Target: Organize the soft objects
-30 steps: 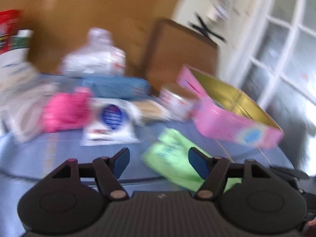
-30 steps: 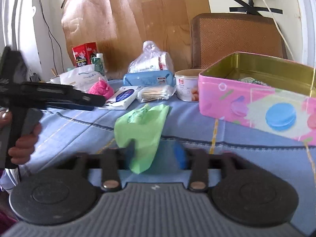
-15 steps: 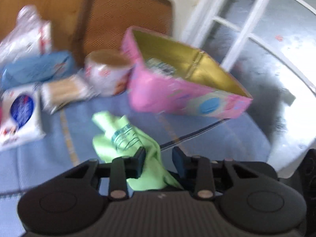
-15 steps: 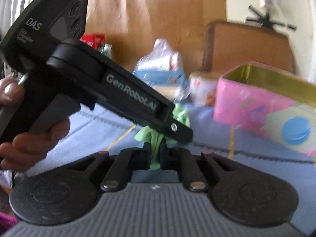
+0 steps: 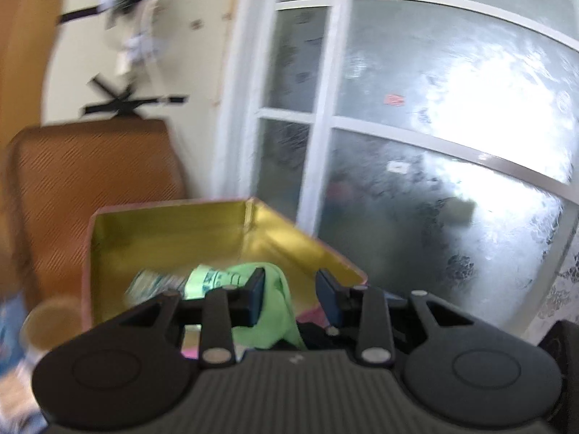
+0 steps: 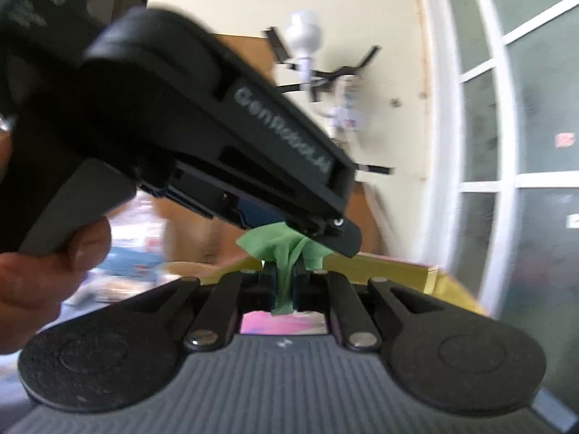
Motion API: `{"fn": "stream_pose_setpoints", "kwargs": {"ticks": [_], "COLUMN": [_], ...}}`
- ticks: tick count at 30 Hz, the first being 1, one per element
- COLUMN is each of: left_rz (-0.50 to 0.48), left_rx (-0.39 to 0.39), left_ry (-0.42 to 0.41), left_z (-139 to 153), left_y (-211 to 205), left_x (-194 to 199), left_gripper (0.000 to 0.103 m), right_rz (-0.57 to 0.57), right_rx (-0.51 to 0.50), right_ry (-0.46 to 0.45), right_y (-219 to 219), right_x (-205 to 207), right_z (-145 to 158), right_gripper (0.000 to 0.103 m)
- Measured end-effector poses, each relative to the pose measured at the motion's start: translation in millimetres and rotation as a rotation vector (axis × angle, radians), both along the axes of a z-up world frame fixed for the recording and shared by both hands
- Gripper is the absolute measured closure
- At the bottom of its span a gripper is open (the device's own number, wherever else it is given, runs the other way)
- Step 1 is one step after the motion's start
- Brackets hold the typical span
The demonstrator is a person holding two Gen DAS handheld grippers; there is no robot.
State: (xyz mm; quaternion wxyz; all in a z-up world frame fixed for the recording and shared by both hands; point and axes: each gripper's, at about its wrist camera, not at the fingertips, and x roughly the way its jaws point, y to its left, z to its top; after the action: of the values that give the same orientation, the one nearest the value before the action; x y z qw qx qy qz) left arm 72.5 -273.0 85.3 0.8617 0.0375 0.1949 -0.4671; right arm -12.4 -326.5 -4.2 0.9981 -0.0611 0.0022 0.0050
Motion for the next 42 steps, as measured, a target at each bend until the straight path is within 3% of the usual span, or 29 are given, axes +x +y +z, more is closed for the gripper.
{"fn": "stream_pose_setpoints", "kwargs": {"ticks": [2, 5, 7, 9, 10, 17, 25, 29, 33, 38, 42], "left_rz": [-0.026, -0.008, 0.059, 0.108, 0.131, 0.225, 0.380, 0.510, 0.706, 0.963, 1.010], "left_rx": [0.004, 0.025, 0.022, 0.012, 0.004, -0.014, -0.039, -0.049, -0.044, -0.114, -0.240], "left_ry": [-0.019, -0.050, -0.006, 0.049, 0.068, 0.099, 0.134, 0.177, 0.195, 0.246, 0.266], "left_z": [-1, -4, -9, -15, -17, -29, -53, -67, -82, -93, -96], "left_y": [-19, -40, -46, -40, -33, 23, 120, 184, 255, 343, 379], "left_x": [5, 9, 23, 37, 41, 33, -1, -13, -25, -38, -45], "left_gripper": [0.072, 0.056, 0.050, 0.050, 0.050, 0.049, 0.046, 0.046, 0.046, 0.046, 0.046], "right_rz": [-0.052, -0.124, -0.176, -0.233, -0.263, -0.253, -0.084, 0.078, 0.223, 0.407, 0.523], "right_rx": [0.009, 0.026, 0.022, -0.014, -0.009, 0.108, 0.168, 0.117, 0.076, 0.045, 0.062], "right_ry": [0.001, 0.013, 0.057, 0.128, 0.143, 0.103, 0.062, 0.098, 0.174, 0.266, 0.311], "right_y": [-15, -37, -50, -58, -63, -74, -31, 14, 59, 113, 154], "right_x": [11, 35, 56, 75, 80, 54, 39, 35, 38, 53, 76], "right_z": [0, 1, 1, -2, -3, -1, 1, 3, 1, 5, 17], "right_gripper": [0.092, 0.092, 0.086, 0.050, 0.046, 0.046, 0.046, 0.047, 0.047, 0.047, 0.047]}}
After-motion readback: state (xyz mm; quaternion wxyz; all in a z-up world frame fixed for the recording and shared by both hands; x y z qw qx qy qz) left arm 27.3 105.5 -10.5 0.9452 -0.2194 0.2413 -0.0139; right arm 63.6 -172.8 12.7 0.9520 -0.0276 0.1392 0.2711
